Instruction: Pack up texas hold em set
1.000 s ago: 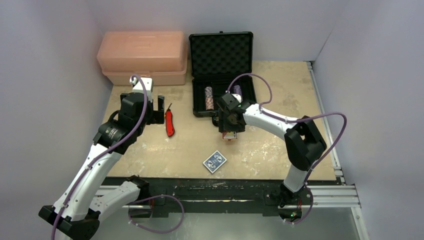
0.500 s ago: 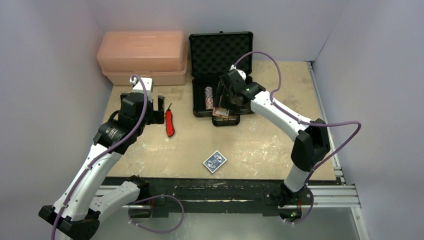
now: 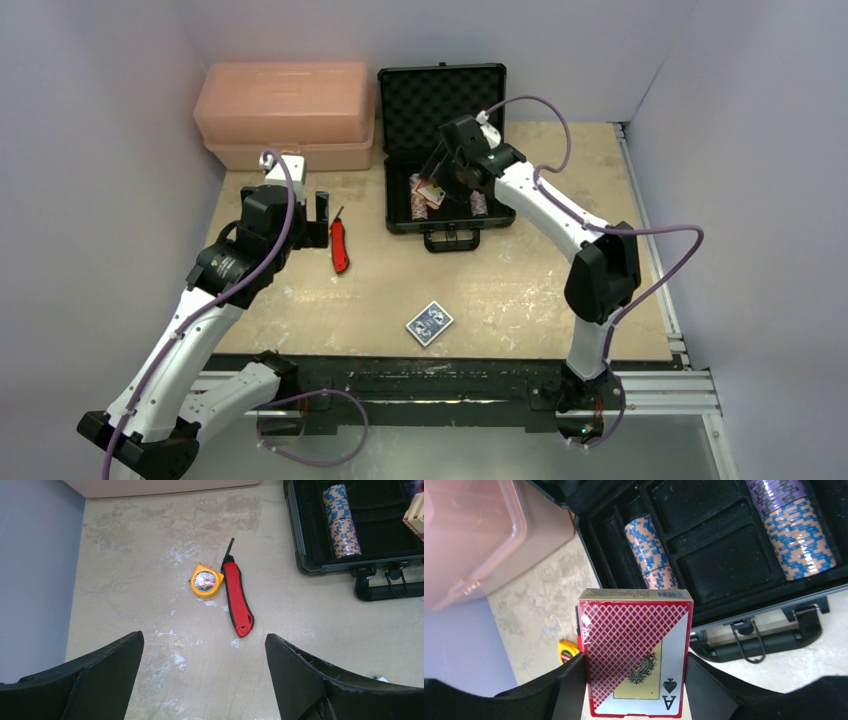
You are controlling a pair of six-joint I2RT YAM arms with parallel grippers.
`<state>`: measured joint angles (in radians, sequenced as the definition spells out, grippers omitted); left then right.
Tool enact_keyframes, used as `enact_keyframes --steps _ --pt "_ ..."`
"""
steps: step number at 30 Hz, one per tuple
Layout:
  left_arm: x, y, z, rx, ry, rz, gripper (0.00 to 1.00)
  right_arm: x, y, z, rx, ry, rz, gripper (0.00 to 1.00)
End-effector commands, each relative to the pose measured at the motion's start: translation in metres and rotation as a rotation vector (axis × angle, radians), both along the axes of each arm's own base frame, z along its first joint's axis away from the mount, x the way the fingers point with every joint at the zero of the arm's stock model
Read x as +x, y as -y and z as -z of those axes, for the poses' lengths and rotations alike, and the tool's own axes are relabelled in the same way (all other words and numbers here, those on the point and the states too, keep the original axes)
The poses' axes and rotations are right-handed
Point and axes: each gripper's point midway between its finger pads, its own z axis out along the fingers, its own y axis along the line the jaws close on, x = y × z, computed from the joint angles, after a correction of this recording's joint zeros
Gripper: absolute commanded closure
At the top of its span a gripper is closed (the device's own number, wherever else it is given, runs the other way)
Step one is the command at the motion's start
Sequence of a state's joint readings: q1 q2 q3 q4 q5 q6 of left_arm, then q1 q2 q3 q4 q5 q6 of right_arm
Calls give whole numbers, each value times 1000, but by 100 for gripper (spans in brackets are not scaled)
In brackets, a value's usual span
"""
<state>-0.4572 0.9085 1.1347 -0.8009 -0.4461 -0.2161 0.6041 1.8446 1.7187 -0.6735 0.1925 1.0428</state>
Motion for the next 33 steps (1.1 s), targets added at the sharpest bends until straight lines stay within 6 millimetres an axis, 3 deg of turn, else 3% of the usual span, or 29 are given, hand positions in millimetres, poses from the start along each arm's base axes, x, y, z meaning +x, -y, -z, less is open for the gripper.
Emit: enact_keyframes --steps 1,8,12,19,27,33 --pt "3 -2 -10 0 41 0 9 33 -2 -33 146 42 157 100" --pt "2 -2 -10 -1 44 0 9 60 11 -24 214 7 353 100" --pt "2 -3 -10 -1 44 -1 9 72 20 -9 237 -44 456 100" --pt "2 -2 -11 -3 47 1 9 90 20 27 304 -131 538 100" --pt "2 -2 -11 -2 46 4 9 117 11 45 389 -143 592 100" --pt "3 -3 -11 1 48 1 9 132 15 56 405 -133 655 100"
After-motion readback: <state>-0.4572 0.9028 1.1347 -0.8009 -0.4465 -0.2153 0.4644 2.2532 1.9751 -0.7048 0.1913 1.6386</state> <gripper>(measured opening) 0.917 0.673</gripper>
